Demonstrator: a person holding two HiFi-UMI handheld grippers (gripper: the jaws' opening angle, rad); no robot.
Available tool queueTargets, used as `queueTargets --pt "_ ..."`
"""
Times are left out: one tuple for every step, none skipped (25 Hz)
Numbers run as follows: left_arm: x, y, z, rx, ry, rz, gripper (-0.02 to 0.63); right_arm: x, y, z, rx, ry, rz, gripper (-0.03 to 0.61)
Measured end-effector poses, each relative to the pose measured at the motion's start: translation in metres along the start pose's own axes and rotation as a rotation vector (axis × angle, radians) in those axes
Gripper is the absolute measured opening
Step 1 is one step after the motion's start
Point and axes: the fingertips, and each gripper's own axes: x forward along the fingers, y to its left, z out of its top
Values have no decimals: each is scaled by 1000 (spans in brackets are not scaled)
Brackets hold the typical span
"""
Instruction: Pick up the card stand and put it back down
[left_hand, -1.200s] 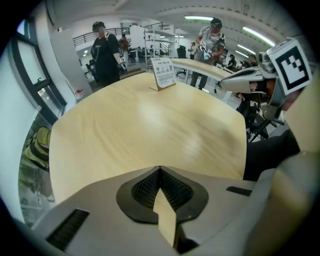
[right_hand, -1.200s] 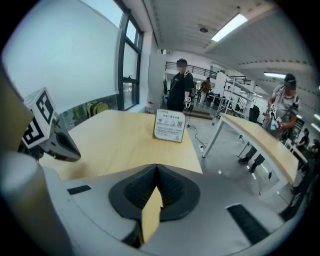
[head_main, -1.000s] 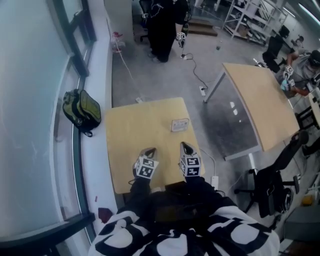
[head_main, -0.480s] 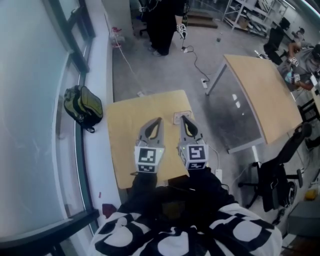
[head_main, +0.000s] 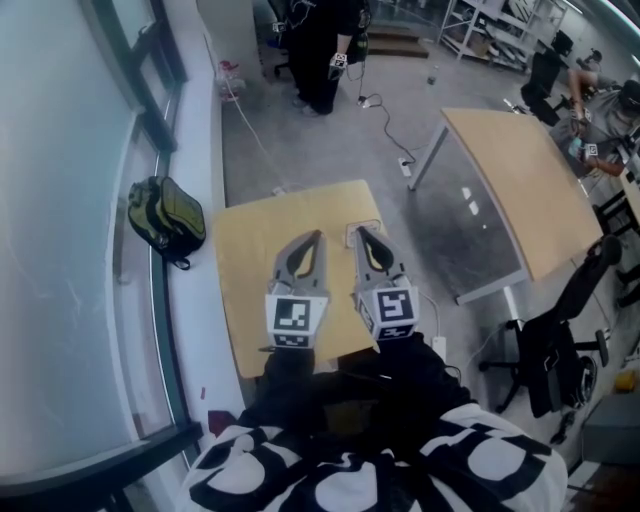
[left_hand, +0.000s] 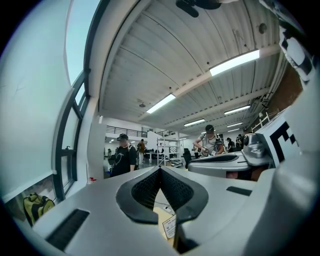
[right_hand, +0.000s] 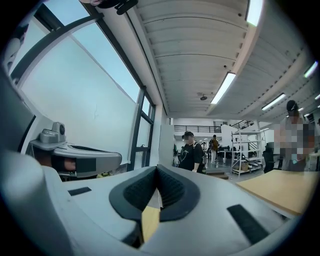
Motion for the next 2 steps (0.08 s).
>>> queueTargets --pt "-1 -1 0 3 0 0 7 -1 2 3 1 -5 1 19" --pt "-2 -1 1 5 0 -1 7 -2 3 7 3 -9 2 19"
